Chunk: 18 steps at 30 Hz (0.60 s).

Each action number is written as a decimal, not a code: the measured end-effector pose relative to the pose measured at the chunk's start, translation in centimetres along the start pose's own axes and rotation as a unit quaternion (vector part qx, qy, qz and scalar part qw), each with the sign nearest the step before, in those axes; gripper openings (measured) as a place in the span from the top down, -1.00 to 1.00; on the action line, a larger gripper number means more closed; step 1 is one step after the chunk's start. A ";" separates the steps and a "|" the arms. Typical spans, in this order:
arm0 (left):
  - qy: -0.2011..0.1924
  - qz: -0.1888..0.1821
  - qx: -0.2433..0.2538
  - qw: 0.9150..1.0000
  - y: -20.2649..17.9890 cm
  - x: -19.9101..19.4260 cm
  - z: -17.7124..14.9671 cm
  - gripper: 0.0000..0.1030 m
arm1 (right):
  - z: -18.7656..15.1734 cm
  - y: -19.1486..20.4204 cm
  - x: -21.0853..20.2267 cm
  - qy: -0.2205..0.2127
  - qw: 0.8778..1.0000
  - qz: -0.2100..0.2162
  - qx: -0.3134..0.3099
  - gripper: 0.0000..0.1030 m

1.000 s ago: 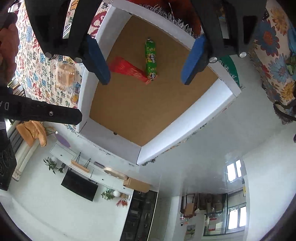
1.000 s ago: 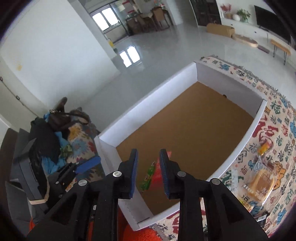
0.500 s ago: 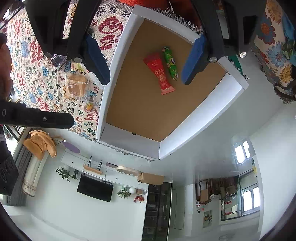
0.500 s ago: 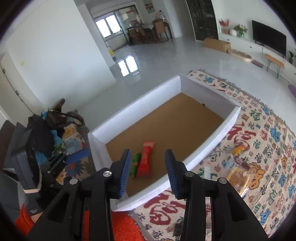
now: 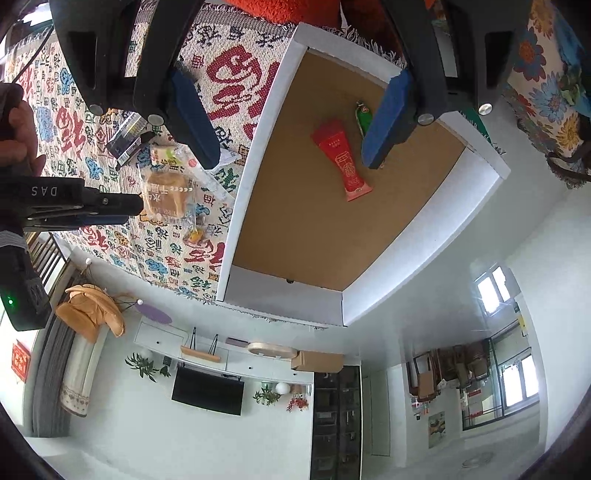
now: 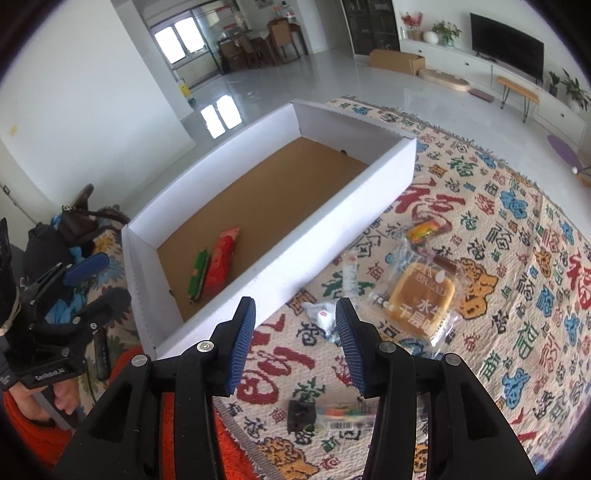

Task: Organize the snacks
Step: 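Grasp the clear tube pack with the left tool while the right tool grasps the black bar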

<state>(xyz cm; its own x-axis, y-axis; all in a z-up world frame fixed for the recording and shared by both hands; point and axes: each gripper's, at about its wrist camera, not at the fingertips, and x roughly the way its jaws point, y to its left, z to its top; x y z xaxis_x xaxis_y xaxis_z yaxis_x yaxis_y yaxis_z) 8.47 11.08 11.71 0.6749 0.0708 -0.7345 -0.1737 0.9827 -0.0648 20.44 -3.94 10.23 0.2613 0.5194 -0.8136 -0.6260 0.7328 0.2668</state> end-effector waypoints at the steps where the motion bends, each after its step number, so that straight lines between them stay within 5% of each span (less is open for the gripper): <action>1: 0.004 -0.003 0.002 1.000 -0.1 0.1 -0.1 -0.53 | -0.2 -0.4 0.0 0.001 1.000 -0.002 0.004 0.05; 10: 0.042 -0.027 0.030 0.998 -1.8 1.9 -2.6 -0.53 | -0.9 -5.9 1.3 0.032 0.998 -0.042 0.043 0.04; 15: 0.057 -0.037 0.044 0.997 -2.6 2.5 -3.7 -0.53 | -2.9 -8.1 4.3 0.104 0.993 -0.057 0.027 0.05; 18: 0.063 -0.042 0.065 0.995 -3.5 2.7 -4.2 -0.53 | -4.7 -10.5 5.5 0.145 0.985 -0.049 0.078 0.05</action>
<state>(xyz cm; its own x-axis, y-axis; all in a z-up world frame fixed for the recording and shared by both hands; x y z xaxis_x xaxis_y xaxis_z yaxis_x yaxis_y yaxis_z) 7.93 7.07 7.13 0.5871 -0.0264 -0.8091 -0.0213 0.9986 -0.0481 25.04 -10.86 0.58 0.0805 0.3127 -0.9464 -0.4813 0.8436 0.2378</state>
